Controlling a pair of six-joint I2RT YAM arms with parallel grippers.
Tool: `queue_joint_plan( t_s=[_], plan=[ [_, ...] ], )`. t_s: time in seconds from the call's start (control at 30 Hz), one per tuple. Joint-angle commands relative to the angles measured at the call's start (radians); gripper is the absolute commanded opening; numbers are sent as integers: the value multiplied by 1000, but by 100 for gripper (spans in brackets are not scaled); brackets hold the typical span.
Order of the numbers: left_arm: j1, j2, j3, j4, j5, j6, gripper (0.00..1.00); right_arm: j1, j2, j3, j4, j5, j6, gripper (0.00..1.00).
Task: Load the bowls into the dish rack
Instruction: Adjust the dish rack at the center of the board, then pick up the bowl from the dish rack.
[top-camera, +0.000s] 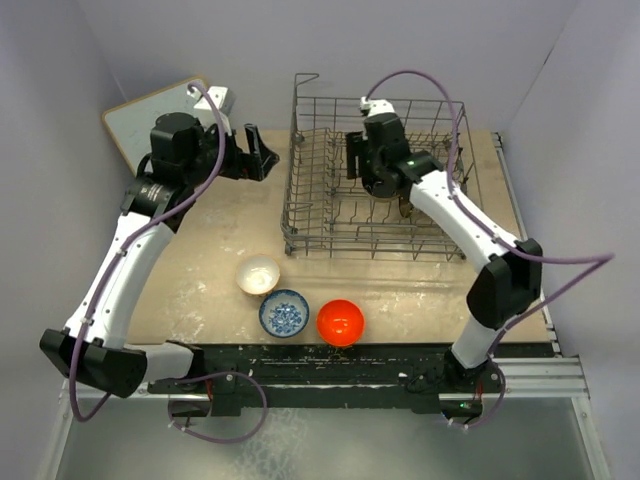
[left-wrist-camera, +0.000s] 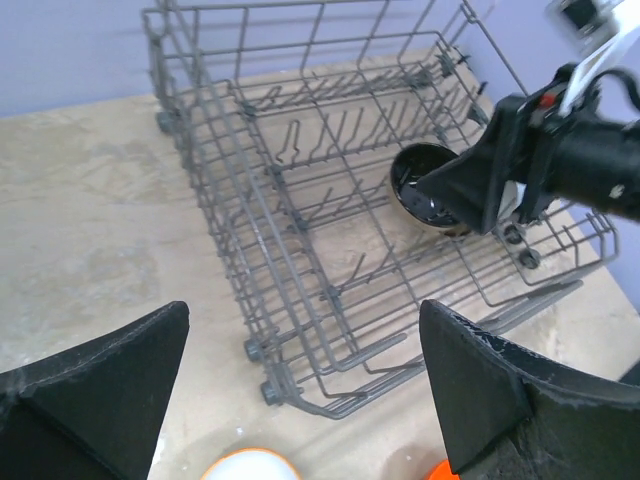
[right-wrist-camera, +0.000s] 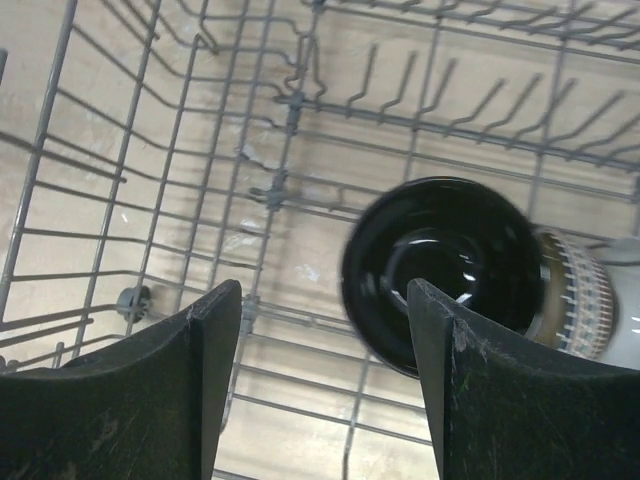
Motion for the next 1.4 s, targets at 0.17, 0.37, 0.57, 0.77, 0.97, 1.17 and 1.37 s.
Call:
queue_joint_plan(
  t_s=[0.17,0.37,0.57,0.77,0.97,1.17,1.37],
  plan=[
    [25,-104,-55,-11,-116,78,99,100,175,140,-136,259,21,63],
    [24,-115,-83,-2,-112,92,99,126,230,177,-188,381,24,55],
    [24,-111,-96,8,-99,94,99,129,276,187,-213,422,23,41],
    [24,-107,-97,8,-95,96,99,128,314,196,-217,406,30,29],
    [24,-105,-102,9,-96,97,99,129,334,200,-210,397,33,17],
    [25,-103,-102,15,-91,95,99,129,284,209,-201,395,44,0],
    [24,-100,-97,16,-90,93,99,127,160,213,-114,327,24,0]
  ],
)
